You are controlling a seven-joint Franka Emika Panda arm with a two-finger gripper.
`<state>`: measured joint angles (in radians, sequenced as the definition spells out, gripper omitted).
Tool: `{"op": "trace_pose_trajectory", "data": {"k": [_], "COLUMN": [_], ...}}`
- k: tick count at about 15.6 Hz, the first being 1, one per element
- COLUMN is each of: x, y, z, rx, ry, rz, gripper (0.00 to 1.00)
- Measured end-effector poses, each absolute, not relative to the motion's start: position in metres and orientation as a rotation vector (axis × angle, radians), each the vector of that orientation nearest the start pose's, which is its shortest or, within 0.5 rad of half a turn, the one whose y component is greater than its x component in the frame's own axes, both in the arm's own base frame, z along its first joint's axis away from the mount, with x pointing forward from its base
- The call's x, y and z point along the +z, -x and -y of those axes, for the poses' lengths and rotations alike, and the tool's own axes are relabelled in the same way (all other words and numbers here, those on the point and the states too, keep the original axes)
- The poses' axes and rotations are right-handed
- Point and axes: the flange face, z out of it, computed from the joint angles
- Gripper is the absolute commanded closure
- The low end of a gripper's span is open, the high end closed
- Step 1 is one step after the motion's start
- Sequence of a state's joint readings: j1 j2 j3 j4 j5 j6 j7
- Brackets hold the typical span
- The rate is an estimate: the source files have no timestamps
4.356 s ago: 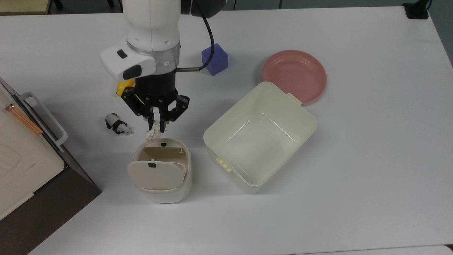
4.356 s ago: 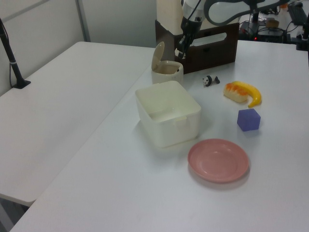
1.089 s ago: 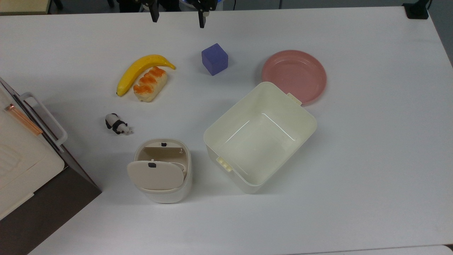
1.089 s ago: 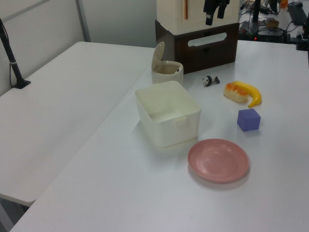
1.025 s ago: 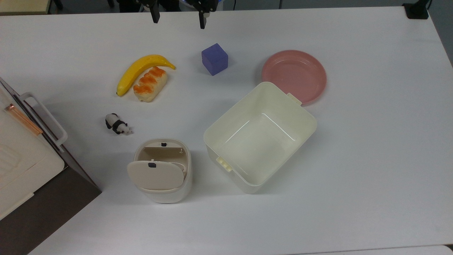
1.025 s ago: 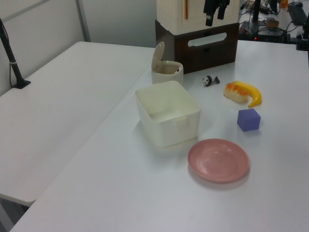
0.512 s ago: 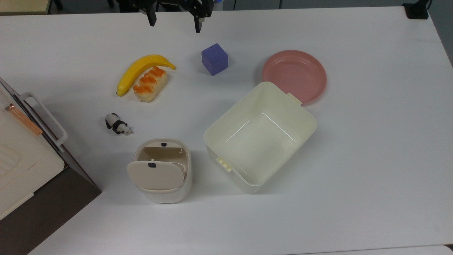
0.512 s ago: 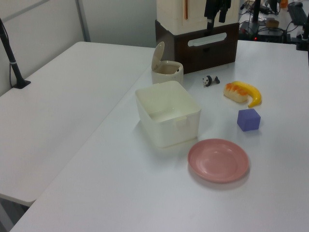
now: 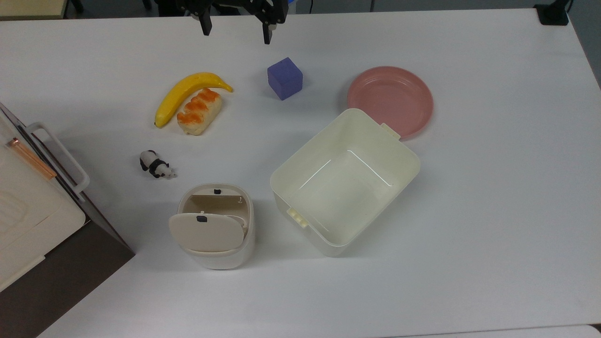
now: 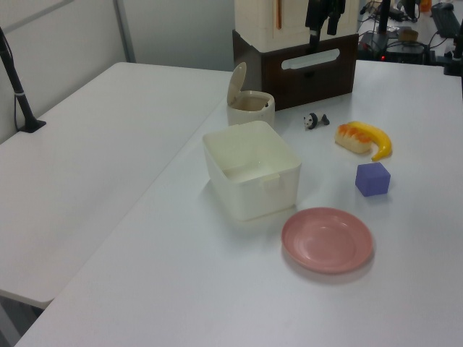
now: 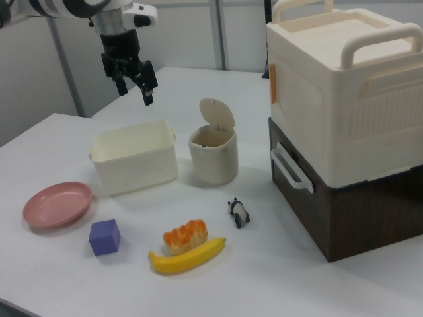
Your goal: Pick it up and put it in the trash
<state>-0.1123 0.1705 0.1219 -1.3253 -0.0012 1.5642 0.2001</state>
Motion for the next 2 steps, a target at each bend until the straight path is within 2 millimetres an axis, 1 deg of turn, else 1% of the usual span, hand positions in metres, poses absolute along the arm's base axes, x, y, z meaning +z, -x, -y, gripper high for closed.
{"op": "trace_pose_trajectory", "data": {"k": [2], "x": [0.6413], "y": [-0.6064], "z": [0.0017], "rx": [-0.104], "ry": [3.099], "rz": [-0.3], "gripper": [0.0]}}
